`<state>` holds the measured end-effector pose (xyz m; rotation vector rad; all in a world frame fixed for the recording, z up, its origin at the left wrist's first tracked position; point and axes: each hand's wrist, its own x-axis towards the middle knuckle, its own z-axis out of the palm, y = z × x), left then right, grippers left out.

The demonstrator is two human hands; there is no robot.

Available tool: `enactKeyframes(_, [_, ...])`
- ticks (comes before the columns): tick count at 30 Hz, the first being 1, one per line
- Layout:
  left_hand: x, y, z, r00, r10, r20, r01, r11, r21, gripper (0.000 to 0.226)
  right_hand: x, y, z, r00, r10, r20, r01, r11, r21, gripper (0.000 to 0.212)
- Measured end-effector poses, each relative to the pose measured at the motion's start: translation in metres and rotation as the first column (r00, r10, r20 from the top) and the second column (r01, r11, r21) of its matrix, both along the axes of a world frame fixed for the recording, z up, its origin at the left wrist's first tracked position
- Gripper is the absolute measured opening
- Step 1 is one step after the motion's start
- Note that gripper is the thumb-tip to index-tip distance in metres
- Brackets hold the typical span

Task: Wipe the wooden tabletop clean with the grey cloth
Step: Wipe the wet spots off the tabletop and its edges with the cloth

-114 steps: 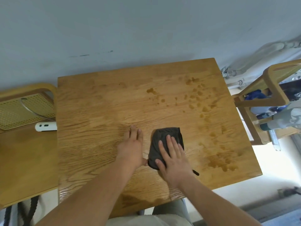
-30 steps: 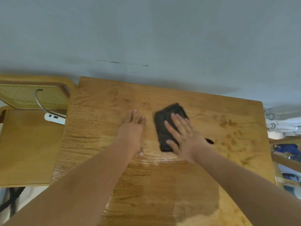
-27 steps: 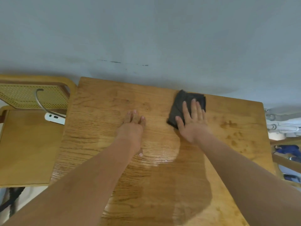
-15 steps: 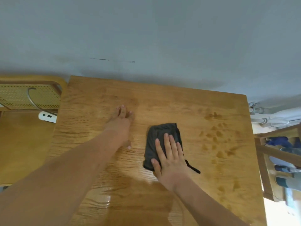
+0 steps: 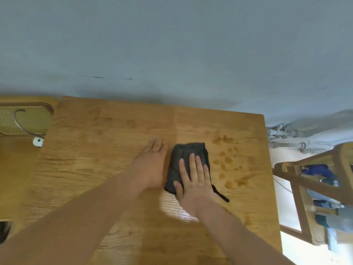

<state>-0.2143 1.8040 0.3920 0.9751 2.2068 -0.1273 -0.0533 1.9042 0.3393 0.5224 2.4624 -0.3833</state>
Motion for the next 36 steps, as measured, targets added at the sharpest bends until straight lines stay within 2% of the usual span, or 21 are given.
enactKeyframes(2, [0.001,0.007,-0.008,1.0,0.002,0.025,-0.001,0.999,-0.038,0.114,0.037,0.002,0.003,0.992,0.126,0.005,-0.126,0.99,-0.06,0.068])
enactKeyframes(6, [0.016,0.025,-0.024,1.0,0.004,0.031,-0.002,0.997,-0.083,0.147,0.062,0.042,0.005,0.98,0.198,0.034,-0.197,0.979,-0.05,0.068])
enactKeyframes(9, [0.02,0.031,-0.032,0.999,0.022,-0.024,-0.025,0.995,-0.097,0.156,0.033,0.089,0.001,0.992,0.121,0.03,-0.121,0.993,-0.012,0.072])
enactKeyframes(15, [0.028,0.032,-0.036,0.994,0.067,-0.087,-0.075,0.993,-0.087,0.154,-0.042,0.166,0.0,0.988,-0.153,0.027,0.152,0.988,0.022,0.078])
enactKeyframes(20, [0.029,0.03,-0.035,0.992,0.102,-0.078,-0.107,0.992,-0.071,0.155,-0.017,0.126,-0.01,0.975,-0.188,-0.115,0.201,0.974,0.107,0.073])
enactKeyframes(22, [0.03,0.031,-0.031,0.992,0.103,-0.071,-0.107,0.992,-0.059,0.153,0.013,0.088,-0.011,0.99,-0.063,-0.123,0.076,0.991,0.11,0.07])
enactKeyframes(25, [0.028,0.036,-0.028,0.988,0.148,-0.047,-0.15,0.987,-0.054,0.15,0.054,0.06,-0.008,0.967,0.24,-0.089,-0.238,0.971,0.035,0.068])
enactKeyframes(28, [0.028,0.041,-0.029,0.99,0.136,-0.048,-0.14,0.987,-0.081,0.152,0.05,0.096,-0.005,0.886,0.459,-0.065,-0.459,0.888,0.018,0.069])
enactKeyframes(30, [0.028,0.042,-0.028,0.99,0.132,-0.05,-0.137,0.986,-0.096,0.152,0.027,0.133,-0.003,0.849,0.527,-0.033,-0.524,0.849,0.072,0.07])
enactKeyframes(32, [0.028,0.043,-0.027,0.989,0.143,-0.046,-0.147,0.984,-0.105,0.152,-0.001,0.169,-0.001,0.914,0.405,0.01,-0.403,0.907,0.121,0.072])
enactKeyframes(34, [0.029,0.041,-0.025,0.987,0.154,-0.035,-0.157,0.982,-0.11,0.151,-0.019,0.191,0.001,0.992,0.122,0.023,-0.124,0.98,0.154,0.074])
enactKeyframes(36, [0.031,0.039,-0.025,0.987,0.158,-0.04,-0.162,0.982,-0.102,0.151,-0.022,0.187,-0.003,0.981,-0.189,-0.035,0.192,0.964,0.185,0.075])
